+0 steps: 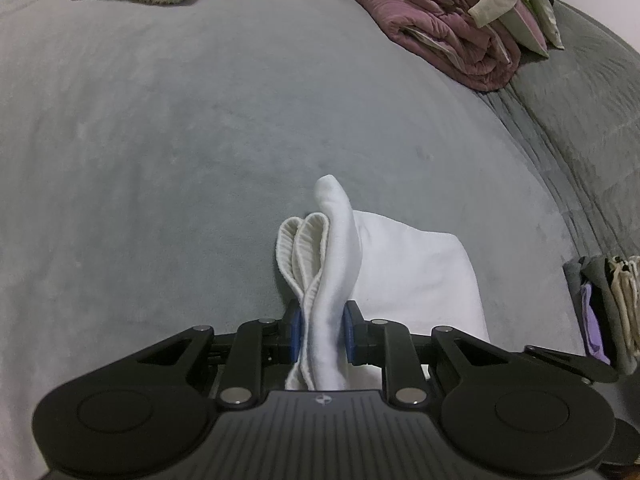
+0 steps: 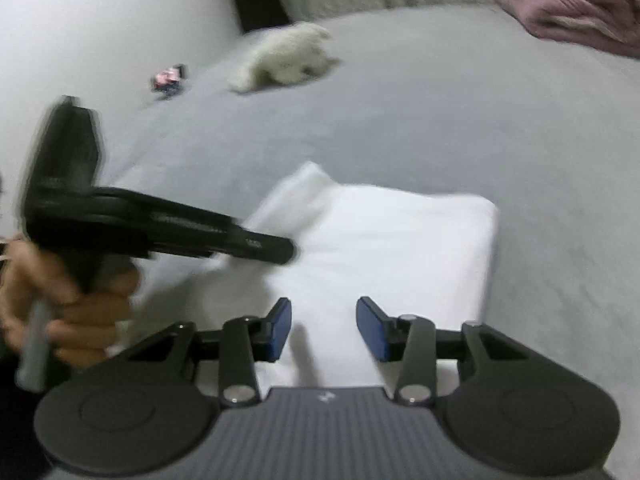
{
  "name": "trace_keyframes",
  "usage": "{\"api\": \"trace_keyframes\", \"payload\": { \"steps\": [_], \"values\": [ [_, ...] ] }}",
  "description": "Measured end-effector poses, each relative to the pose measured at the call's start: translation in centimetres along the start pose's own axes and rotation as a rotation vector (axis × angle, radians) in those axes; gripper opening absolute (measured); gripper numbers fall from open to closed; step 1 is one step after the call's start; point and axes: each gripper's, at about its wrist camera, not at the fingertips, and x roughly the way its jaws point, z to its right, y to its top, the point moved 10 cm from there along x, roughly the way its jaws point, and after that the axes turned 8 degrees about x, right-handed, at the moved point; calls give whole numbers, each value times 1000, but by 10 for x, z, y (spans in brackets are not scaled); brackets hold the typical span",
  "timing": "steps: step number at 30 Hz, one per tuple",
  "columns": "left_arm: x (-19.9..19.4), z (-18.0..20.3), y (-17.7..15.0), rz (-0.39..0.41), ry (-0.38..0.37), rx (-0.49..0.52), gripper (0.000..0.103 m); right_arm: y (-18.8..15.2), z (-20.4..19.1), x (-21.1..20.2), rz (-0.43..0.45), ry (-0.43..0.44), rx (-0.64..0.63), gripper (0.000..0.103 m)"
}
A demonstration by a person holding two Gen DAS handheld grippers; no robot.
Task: Fold clothes
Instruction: 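Grasp the garment edge with the right gripper beside the left gripper, then release the garment with the right gripper and move it to the garment's opposite edge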
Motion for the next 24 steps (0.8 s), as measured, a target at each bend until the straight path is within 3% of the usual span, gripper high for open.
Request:
{"api": "trace_keyframes", "payload": {
  "steps": [24],
  "values": [
    [-4, 9, -3, -1, 21, 29, 20, 32, 43, 8, 129, -229, -4, 31]
  ]
}}
